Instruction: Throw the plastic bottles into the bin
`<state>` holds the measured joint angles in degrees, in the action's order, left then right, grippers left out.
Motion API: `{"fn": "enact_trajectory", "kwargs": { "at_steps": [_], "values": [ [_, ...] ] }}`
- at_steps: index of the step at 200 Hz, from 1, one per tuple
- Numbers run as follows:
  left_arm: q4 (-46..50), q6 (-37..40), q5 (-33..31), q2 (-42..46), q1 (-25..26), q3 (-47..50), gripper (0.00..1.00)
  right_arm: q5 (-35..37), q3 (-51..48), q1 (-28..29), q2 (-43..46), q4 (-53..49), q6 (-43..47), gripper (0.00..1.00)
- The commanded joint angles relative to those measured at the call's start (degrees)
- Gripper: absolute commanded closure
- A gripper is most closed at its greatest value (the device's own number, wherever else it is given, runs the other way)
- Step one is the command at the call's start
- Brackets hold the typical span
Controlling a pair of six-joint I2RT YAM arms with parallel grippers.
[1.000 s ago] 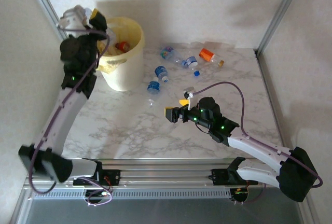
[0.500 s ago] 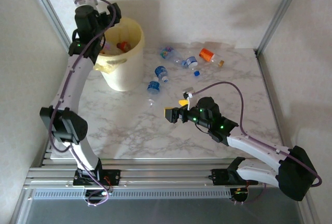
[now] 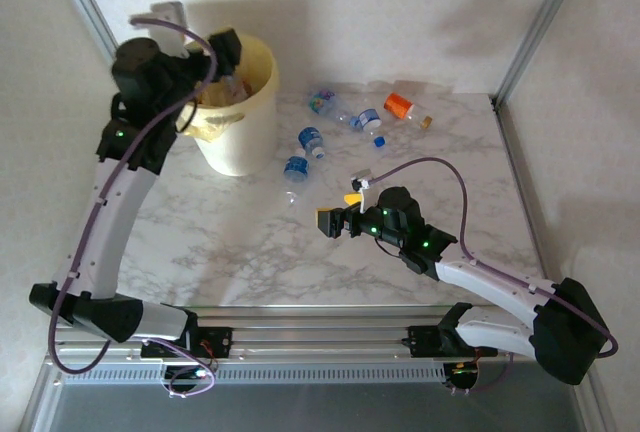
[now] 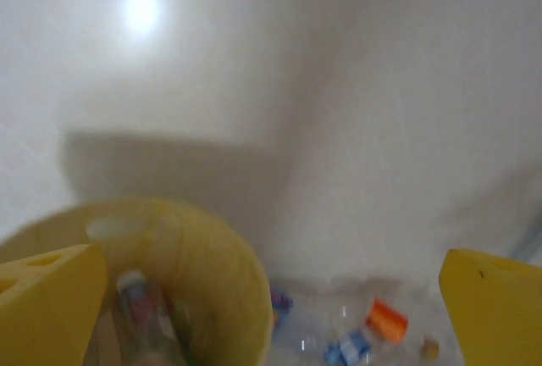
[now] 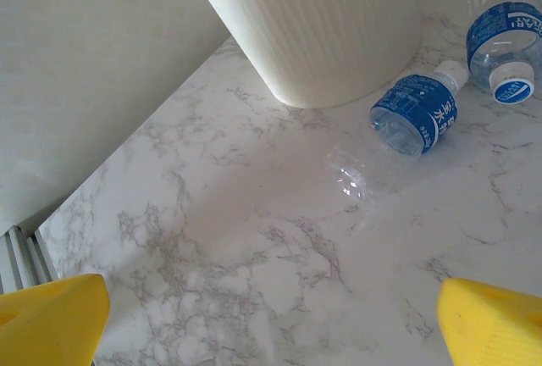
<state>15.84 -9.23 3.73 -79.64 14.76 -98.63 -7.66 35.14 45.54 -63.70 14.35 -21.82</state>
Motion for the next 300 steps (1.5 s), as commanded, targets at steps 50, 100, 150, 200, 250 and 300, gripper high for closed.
{"fn": "enact_trajectory", "kwargs": {
  "at_steps": [50,100,150,200,250,300],
  "values": [
    [12.9,2.1,2.8,-5.7,9.1,7.8,0.00,0.5,1.1,0.4,0.5,-0.3,-0.2,0.01],
    [16.6,-0.4,2.7,-16.1,14.5,10.2,0.05,1.2,0.9,0.4,1.8,-1.5,0.4,0.01],
    [15.6,-2.4,-0.1,-25.0,15.8,11.1,0.09,1.7,0.2,0.4,3.7,-2.4,1.0,0.01],
    [16.3,-2.4,-3.6,-32.0,15.7,10.3,0.12,2.0,-0.2,0.4,4.5,-2.6,1.2,0.01],
    [16.7,-2.5,-6.1,-36.6,15.0,8.8,0.13,2.0,-0.3,0.4,4.9,-2.9,1.4,0.01],
    [16.4,-2.2,-6.8,-40.3,13.7,7.2,0.16,1.8,-0.3,0.4,4.8,-2.9,1.3,0.01]
  ]
}}
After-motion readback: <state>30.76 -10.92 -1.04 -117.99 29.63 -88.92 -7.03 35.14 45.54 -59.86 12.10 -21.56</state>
